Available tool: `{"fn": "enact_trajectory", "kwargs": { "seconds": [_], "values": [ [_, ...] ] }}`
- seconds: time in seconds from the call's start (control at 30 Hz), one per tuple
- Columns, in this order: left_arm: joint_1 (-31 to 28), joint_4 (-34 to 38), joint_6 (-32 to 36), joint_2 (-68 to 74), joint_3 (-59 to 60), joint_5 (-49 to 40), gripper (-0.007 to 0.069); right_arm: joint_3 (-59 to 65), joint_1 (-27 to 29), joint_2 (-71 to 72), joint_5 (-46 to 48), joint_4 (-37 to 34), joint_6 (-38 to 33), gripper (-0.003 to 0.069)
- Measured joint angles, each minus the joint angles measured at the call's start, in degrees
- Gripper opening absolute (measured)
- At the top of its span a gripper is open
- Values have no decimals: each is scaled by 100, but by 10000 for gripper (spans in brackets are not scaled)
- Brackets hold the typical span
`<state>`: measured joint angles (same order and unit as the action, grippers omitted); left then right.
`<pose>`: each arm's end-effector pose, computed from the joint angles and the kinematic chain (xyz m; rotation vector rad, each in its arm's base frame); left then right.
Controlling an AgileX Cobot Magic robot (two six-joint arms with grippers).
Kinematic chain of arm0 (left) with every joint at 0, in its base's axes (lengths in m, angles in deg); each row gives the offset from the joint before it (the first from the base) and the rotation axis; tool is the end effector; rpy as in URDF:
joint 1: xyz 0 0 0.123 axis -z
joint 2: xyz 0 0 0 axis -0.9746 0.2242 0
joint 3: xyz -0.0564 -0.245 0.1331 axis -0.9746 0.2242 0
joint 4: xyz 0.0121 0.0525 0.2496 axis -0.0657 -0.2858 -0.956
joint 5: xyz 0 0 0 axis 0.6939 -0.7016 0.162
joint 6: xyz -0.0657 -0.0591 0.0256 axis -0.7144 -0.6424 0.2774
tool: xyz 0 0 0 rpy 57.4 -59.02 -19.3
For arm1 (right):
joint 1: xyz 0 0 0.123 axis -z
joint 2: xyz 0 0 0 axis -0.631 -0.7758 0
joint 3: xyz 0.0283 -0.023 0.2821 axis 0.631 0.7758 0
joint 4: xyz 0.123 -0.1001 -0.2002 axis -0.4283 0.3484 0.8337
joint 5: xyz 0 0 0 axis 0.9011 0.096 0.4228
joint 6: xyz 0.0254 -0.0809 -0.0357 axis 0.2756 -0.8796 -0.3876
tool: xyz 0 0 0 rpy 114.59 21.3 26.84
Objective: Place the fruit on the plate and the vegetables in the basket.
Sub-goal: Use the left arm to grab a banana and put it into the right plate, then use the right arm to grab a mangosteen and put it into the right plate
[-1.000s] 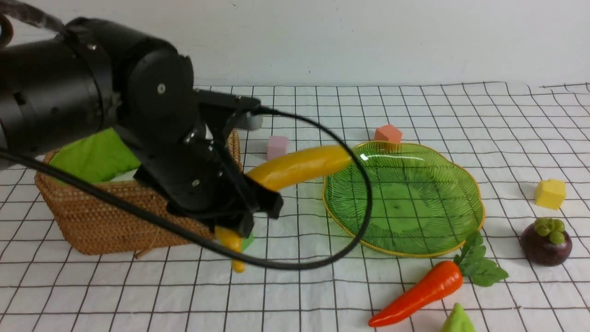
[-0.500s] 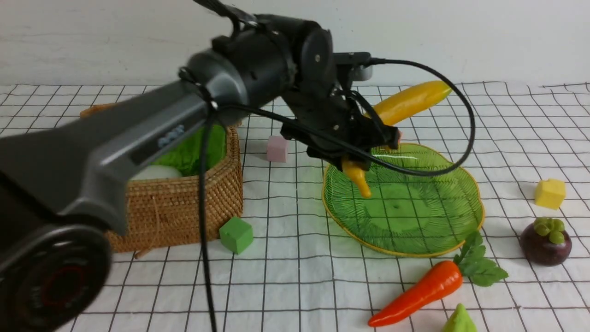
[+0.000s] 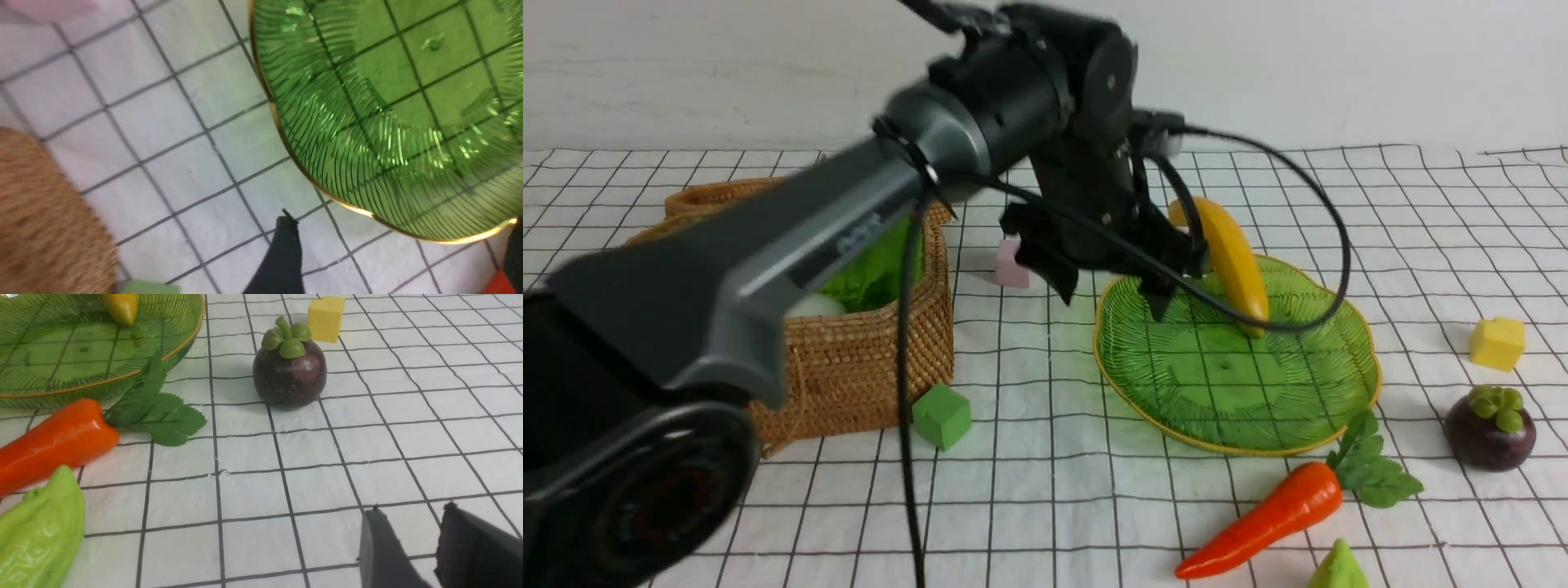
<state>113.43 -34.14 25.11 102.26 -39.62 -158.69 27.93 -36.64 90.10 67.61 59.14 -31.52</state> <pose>0.3832 -0.2812 0.3273 0.5740 2.5886 -0.2710 0.0548 -0.0088 0.1743 0.0839 1.9190 -0.0995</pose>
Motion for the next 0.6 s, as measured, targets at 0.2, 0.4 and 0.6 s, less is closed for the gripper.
{"fn": "enact_trajectory", "kwargs": {
  "seconds": [0.2, 0.4, 0.6],
  "values": [
    [0, -201, -58, -2423, 780, -30, 541, 0, 0, 0, 0, 0, 0, 238],
    [0, -201, -414, -4911, 3134, -71, 429, 0, 0, 0, 0, 0, 0, 238],
    [0, -215, -1469, -7733, 6560, 752, 251, 0, 0, 0, 0, 0, 0, 238]
  ]
}}
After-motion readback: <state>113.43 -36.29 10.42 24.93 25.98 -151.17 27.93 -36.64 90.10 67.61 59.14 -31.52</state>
